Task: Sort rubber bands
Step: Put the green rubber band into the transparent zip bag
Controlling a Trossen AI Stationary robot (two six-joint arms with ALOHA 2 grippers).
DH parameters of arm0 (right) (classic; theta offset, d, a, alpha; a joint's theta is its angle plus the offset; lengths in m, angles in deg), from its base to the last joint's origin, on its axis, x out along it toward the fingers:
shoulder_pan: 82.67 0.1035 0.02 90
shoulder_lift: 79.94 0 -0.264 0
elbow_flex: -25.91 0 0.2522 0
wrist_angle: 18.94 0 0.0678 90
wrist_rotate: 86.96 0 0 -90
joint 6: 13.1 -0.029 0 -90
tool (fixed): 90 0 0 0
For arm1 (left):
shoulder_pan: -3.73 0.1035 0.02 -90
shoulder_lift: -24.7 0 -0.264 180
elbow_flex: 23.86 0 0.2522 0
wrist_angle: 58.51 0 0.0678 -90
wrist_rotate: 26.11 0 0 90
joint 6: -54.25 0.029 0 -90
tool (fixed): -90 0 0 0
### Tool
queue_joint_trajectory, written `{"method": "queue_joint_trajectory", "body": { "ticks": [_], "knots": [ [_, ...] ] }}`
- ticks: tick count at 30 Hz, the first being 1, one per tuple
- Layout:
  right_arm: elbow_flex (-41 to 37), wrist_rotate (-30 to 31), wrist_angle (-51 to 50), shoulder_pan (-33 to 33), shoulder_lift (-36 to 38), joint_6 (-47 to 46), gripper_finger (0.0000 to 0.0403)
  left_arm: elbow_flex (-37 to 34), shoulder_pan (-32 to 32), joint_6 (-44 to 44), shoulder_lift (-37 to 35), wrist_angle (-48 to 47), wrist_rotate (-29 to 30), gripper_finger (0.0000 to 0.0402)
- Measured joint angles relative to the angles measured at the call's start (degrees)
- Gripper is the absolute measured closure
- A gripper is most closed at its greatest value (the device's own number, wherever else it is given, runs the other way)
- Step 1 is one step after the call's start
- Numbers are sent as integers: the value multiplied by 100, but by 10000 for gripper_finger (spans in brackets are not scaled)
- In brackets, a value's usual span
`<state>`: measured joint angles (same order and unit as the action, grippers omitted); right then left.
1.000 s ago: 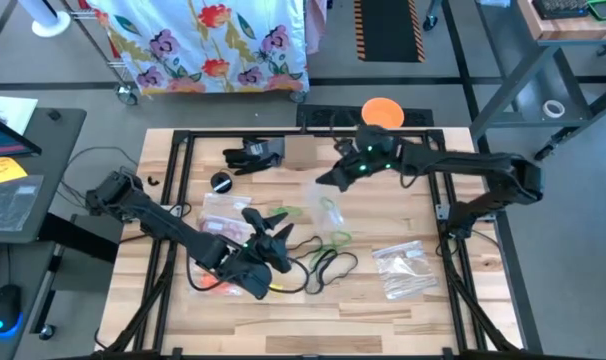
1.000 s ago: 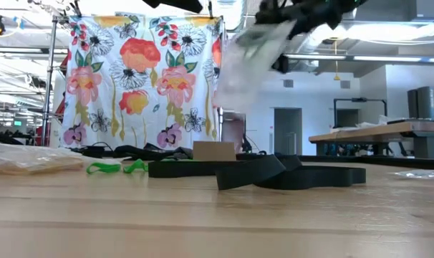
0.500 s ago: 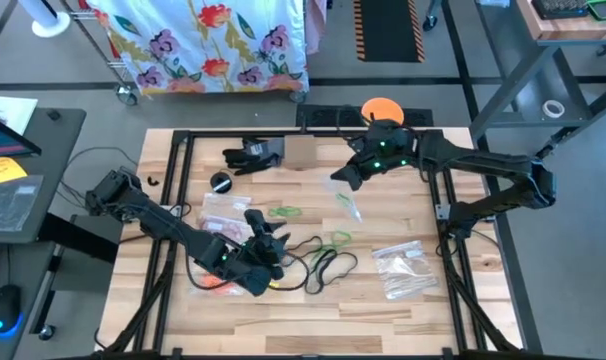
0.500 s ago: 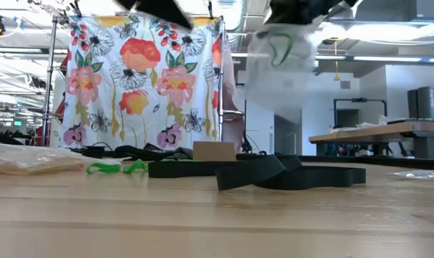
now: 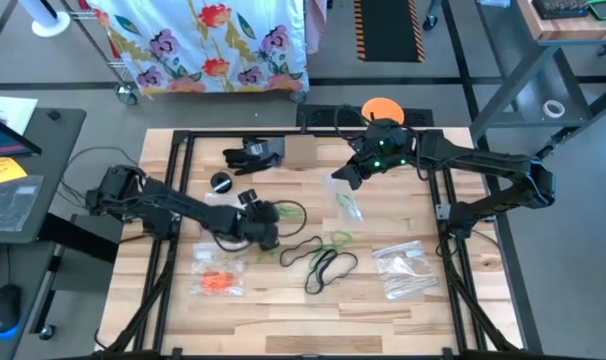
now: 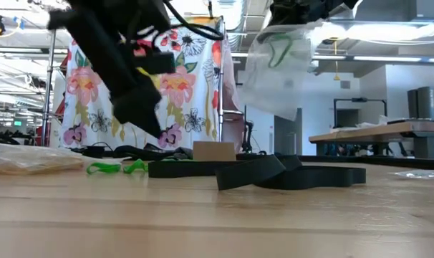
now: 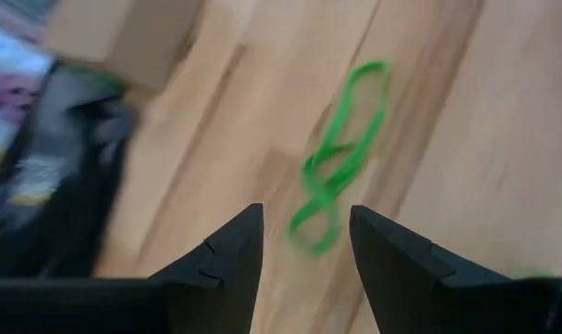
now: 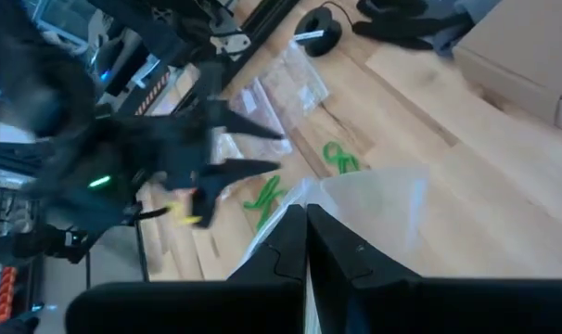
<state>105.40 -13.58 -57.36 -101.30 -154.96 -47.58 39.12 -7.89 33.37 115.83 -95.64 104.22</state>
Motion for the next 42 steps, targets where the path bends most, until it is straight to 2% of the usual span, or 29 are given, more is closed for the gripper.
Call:
{"method": "queue_joint_trajectory", "body": {
  "ticks": [3, 7, 17, 22, 26, 29, 34, 38, 42],
  "knots": [
    [0, 0, -31, 0, -2, 49, 403, -328, 409, 450, -2, 920, -549, 245],
    [0, -4, -28, 1, -2, 96, 403, -608, 979, 777, -2, 1639, -1143, 245],
    [0, -12, -105, 0, -2, 139, 403, -899, 1819, 649, -2, 1841, -2976, 245],
    [0, -35, -108, 0, -2, 155, 403, -1158, 2007, 594, 227, 2489, -3298, 245],
    [0, -37, -112, 0, -2, 157, 403, -1162, 2003, 576, 482, 2523, -3450, 250],
    [0, -39, -116, -30, -2, 158, 403, -1150, 1903, 538, 575, 2530, -3328, 283],
    [0, -42, -149, -33, -2, 197, 403, -1080, 1772, 510, 560, 2369, -3532, 387],
    [0, -39, -151, -33, -2, 201, 403, -947, 1544, 541, 524, 2058, -3447, 397],
    [0, -36, -142, -50, -2, 201, 403, -642, 1290, 493, 241, 1137, -3278, 400]
  ]
}}
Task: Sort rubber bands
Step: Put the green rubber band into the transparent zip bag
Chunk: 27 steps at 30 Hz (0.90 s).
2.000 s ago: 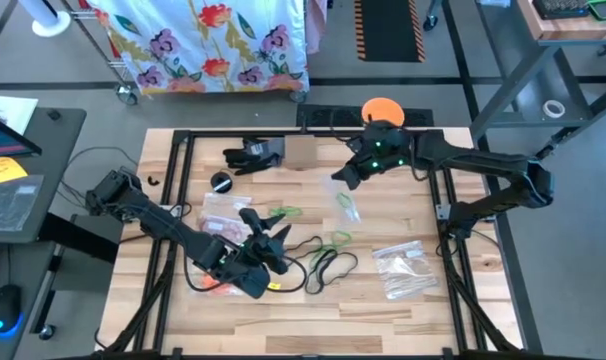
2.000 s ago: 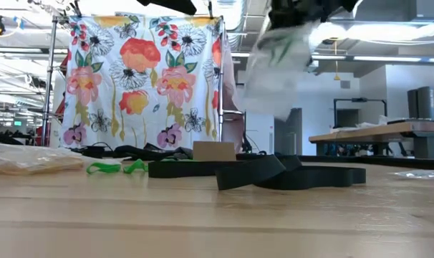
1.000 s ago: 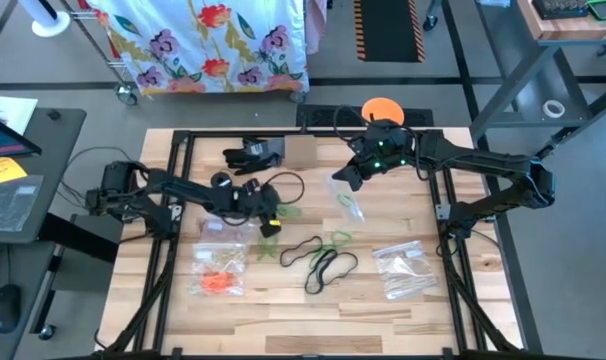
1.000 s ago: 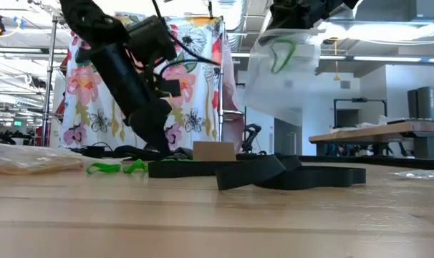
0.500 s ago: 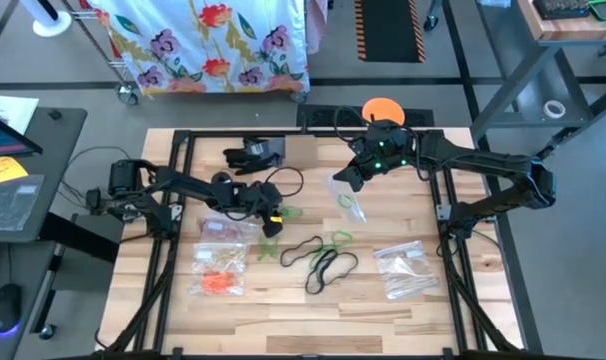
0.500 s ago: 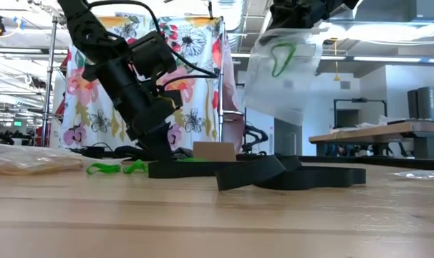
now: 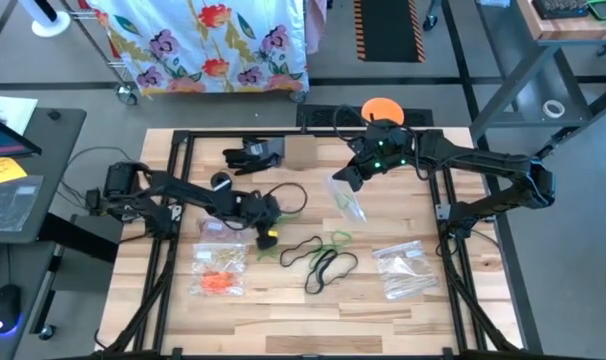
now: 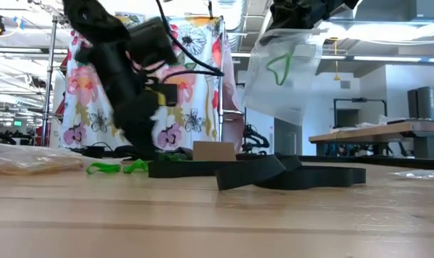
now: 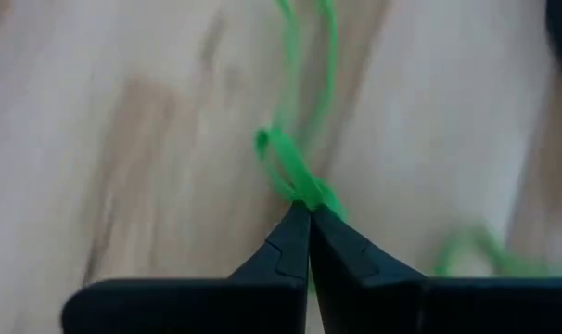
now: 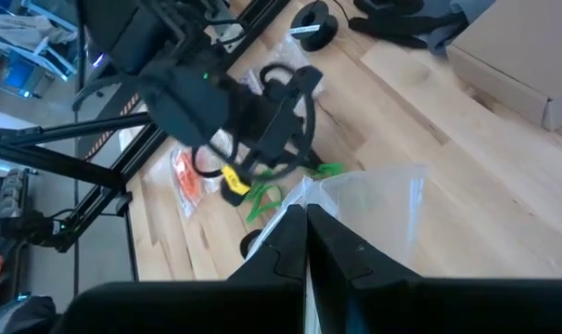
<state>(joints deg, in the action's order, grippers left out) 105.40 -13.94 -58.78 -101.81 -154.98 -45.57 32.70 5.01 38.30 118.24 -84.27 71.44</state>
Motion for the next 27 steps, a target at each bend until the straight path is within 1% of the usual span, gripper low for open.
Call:
{"method": "queue_joint_trajectory", "body": {
  "ticks": [2, 3, 8, 14, 18, 20, 22, 25, 27],
  "knots": [
    [0, 4, -13, -2, 0, 0, 403, 113, -170, -39, -208, -526, 170, 401],
    [0, 8, 7, -4, 0, 1, 403, 167, -271, -36, -316, -618, 251, 401],
    [0, 15, -11, -2, 0, 0, 403, 328, -880, 254, -991, -221, 747, 401],
    [0, 45, -12, 103, 0, 0, 403, 342, -1461, 1036, -1488, 1064, 1003, 401],
    [0, 45, 16, 270, -38, -16, 403, 333, -1594, 1497, -1504, 2201, 1389, 401],
    [0, 45, 18, 364, -119, -31, 403, 339, -1589, 1790, -1474, 2796, 1485, 401],
    [0, 47, 39, 462, -248, -45, 403, 341, -1543, 2057, -1454, 3241, 1460, 401],
    [0, 49, 262, 587, -561, -70, 403, 342, -1409, 2288, -1462, 3828, 1190, 401],
    [-2, 47, 404, 665, -809, -90, 403, 342, -1321, 2395, -1465, 4061, 1087, 401]
  ]
}}
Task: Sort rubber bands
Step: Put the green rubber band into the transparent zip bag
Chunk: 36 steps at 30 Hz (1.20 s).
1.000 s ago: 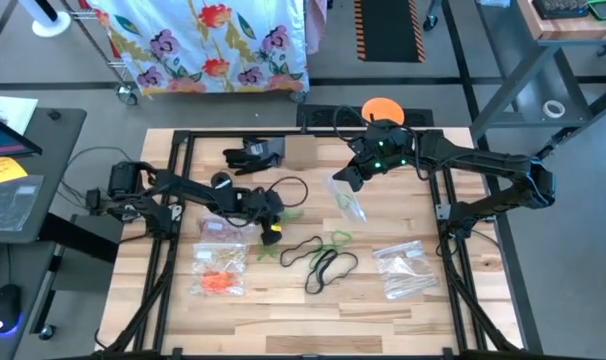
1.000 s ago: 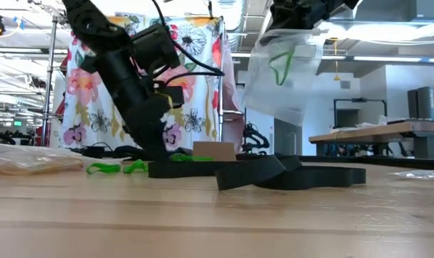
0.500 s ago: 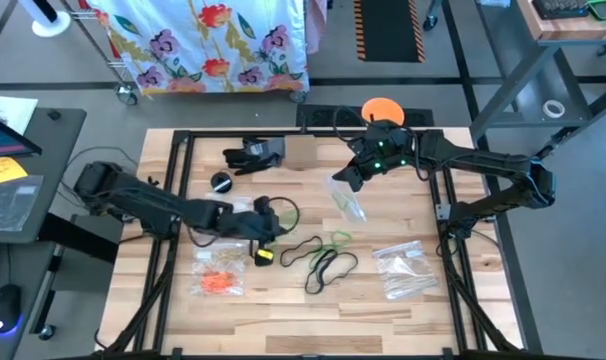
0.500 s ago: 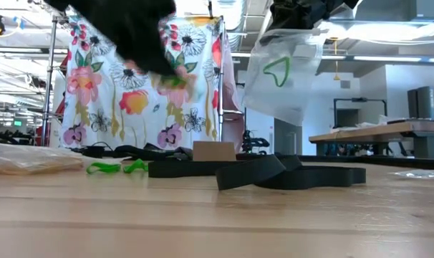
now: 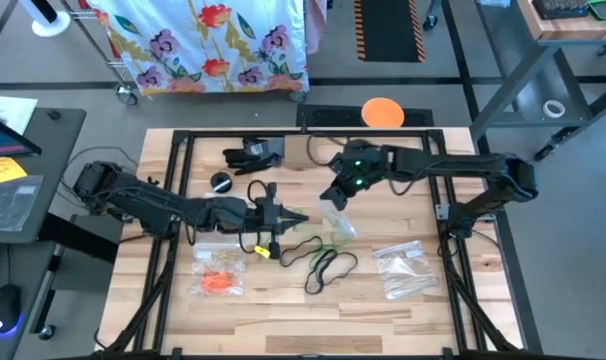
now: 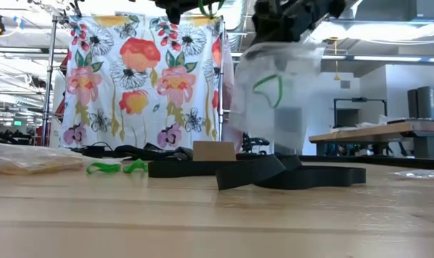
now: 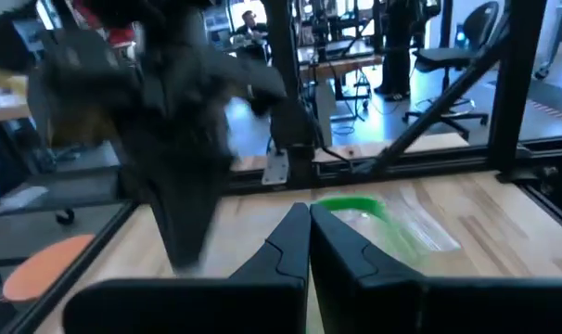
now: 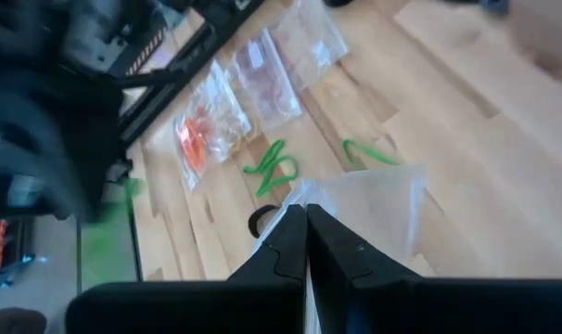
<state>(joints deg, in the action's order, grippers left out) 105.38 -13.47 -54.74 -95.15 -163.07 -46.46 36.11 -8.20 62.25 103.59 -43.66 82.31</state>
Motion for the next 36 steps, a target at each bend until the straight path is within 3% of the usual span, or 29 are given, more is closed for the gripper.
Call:
{"method": "queue_joint_trajectory", "body": {
  "ticks": [14, 25, 36],
  "knots": [
    [-4, -286, 1045, 192, -783, -20, 403, 2, 450, -332, 1, -137, -458, 401],
    [-7, -310, 1415, 450, -778, 175, 403, 10, 582, -350, 937, 608, -366, 401],
    [-7, -284, 1410, 408, -778, 195, 403, 66, 580, -1123, 1029, -378, -244, 401]
  ]
}}
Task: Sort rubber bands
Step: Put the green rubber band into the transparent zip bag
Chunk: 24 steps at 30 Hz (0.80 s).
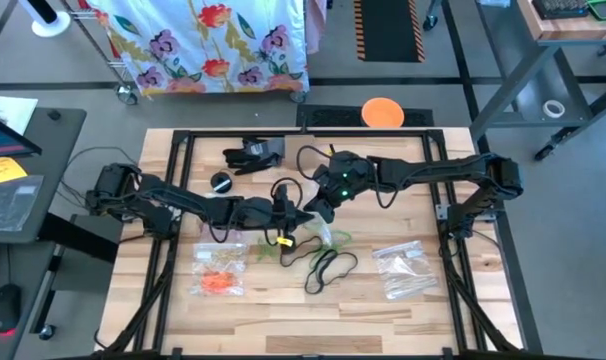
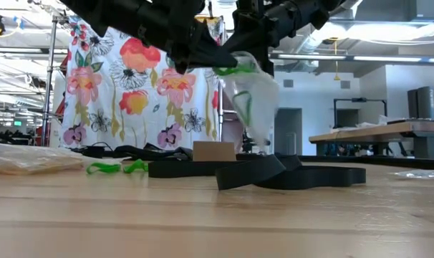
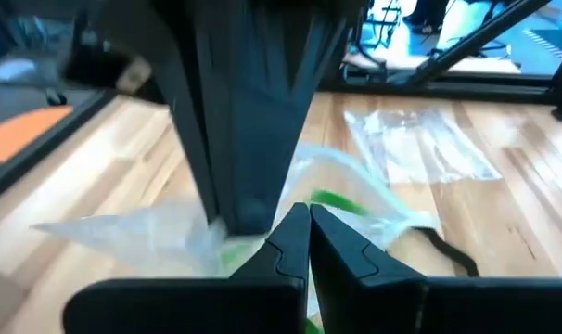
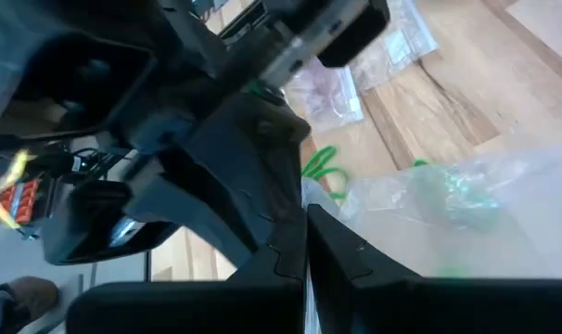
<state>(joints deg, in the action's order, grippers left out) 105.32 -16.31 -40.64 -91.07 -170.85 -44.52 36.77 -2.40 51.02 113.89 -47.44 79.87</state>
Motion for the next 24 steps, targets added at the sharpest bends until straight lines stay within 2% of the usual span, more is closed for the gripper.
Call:
{"method": "queue_joint_trajectory", "body": {
  "ticks": [7, 19, 24],
  "knots": [
    [4, -30, 89, 36, 4, -7, 403, 0, 17, -311, 2, -101, 291, 401],
    [12, 389, 43, 363, 22, -104, 403, 148, 153, -793, 7, -205, 202, 401],
    [13, 306, 41, 271, 24, -127, 403, 181, 14, -275, 9, -236, 298, 386]
  ]
}}
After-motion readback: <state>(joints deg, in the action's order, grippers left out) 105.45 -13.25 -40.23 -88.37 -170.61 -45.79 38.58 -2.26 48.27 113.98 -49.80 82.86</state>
